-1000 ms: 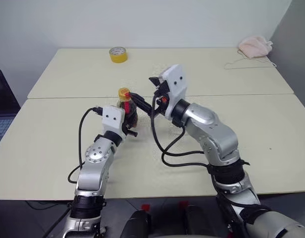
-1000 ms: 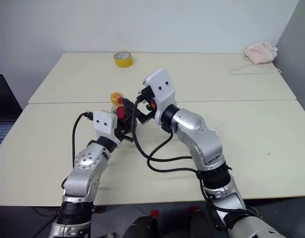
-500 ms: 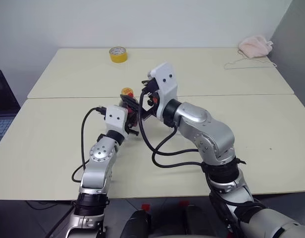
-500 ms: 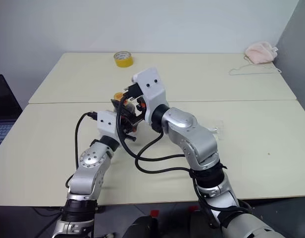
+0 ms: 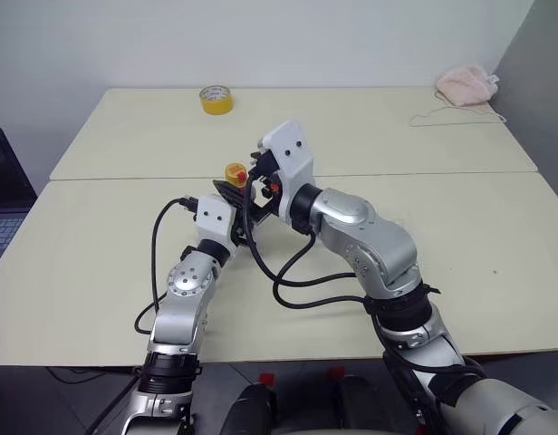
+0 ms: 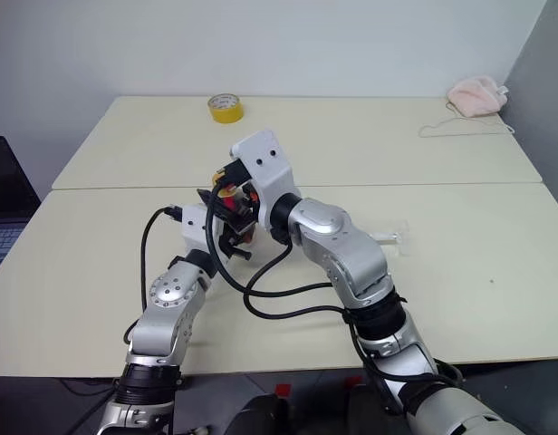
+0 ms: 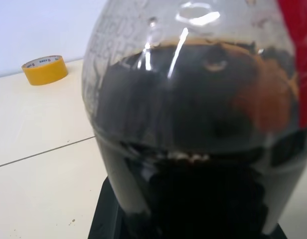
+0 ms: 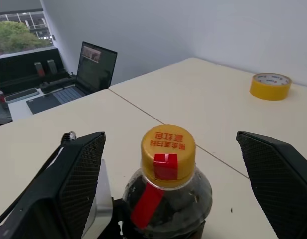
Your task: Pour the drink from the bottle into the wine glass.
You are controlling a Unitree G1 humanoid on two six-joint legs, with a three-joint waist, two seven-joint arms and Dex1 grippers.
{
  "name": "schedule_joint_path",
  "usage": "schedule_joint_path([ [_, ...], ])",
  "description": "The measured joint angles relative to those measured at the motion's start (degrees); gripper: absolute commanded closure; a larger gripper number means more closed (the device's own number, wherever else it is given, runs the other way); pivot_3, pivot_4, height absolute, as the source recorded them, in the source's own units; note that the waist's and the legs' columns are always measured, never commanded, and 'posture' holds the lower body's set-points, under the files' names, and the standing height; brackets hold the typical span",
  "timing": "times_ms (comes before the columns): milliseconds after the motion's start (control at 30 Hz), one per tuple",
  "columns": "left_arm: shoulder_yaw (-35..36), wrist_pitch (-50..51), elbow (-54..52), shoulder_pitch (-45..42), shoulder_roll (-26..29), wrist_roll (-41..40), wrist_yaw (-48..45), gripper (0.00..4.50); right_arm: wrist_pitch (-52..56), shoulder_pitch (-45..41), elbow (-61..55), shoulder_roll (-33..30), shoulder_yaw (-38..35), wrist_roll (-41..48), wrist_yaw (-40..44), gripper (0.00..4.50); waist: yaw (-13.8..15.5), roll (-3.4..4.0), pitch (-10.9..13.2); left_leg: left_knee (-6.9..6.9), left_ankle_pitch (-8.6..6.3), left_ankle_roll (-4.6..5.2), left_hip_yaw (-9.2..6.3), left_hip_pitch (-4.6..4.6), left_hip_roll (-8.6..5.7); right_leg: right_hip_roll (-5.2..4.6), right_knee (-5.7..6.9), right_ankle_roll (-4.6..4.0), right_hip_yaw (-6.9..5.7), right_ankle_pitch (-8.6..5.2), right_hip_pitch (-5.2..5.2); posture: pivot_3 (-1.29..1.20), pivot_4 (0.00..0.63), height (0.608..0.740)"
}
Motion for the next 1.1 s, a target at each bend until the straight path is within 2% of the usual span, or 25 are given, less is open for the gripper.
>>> schedule_joint_path([
  [133,0.0,0.0,0.0,0.0,0.0,0.0,0.0,3.60,0.0,-0.1,1.3,0.0,0.0,-0.4,0.0,0.00,0.0,0.00,0.0,0.00,0.00,0.00,0.00,0.00,0.00,0.00,0.00,0.00,0.00,0.00,0.00,0.00,0.150,0.740],
  [200,0.0,0.0,0.0,0.0,0.0,0.0,0.0,3.60,0.0,-0.1,1.5,0.0,0.0,-0.7,0.0,0.37,0.0,0.00,0.0,0.00,0.00,0.00,0.00,0.00,0.00,0.00,0.00,0.00,0.00,0.00,0.00,0.00,0.150,0.740],
  [300,0.0,0.0,0.0,0.0,0.0,0.0,0.0,3.60,0.0,-0.1,1.6,0.0,0.0,-0.8,0.0,1.24,0.0,0.00,0.0,0.00,0.00,0.00,0.00,0.00,0.00,0.00,0.00,0.00,0.00,0.00,0.00,0.00,0.150,0.740],
  [433,-0.1,0.0,0.1,-0.4,0.0,0.0,0.0,3.60,0.0,-0.2,1.6,0.8,0.1,-0.5,0.2,2.70,0.0,0.00,0.0,0.00,0.00,0.00,0.00,0.00,0.00,0.00,0.01,0.00,0.00,0.00,0.00,0.00,0.150,0.740],
  [500,0.0,0.0,0.1,-0.6,-0.1,0.0,0.0,3.60,0.0,-0.4,1.6,1.0,0.2,-0.4,0.2,3.24,0.0,0.00,0.0,0.00,0.00,0.00,-0.01,0.00,0.00,0.00,0.01,0.00,0.00,0.00,0.00,0.00,0.150,0.740],
  [700,0.0,0.0,0.1,-0.7,-0.4,0.0,0.1,3.60,-0.3,-0.3,1.6,0.5,0.1,-0.3,1.2,3.24,0.0,0.00,0.0,0.00,0.00,0.00,0.00,0.00,0.00,0.00,0.00,0.00,0.00,0.00,0.00,0.00,0.150,0.740],
  [833,0.0,0.4,-0.5,-0.5,-0.4,-0.4,0.0,3.60,-3.5,-0.4,3.1,-1.3,0.1,0.0,5.0,3.24,0.0,0.00,0.0,0.00,0.00,0.00,0.00,0.00,0.00,0.00,0.00,0.00,0.00,0.00,0.00,0.00,0.150,0.740],
  [1100,1.1,3.3,-3.8,1.7,0.9,-1.9,-0.7,3.60,-23.4,-5.9,21.3,-6.5,0.2,1.6,23.1,3.24,-0.1,0.00,0.0,-0.01,0.00,0.00,0.02,0.01,0.03,0.04,-0.02,0.00,-0.01,0.00,0.01,0.00,0.150,0.740],
])
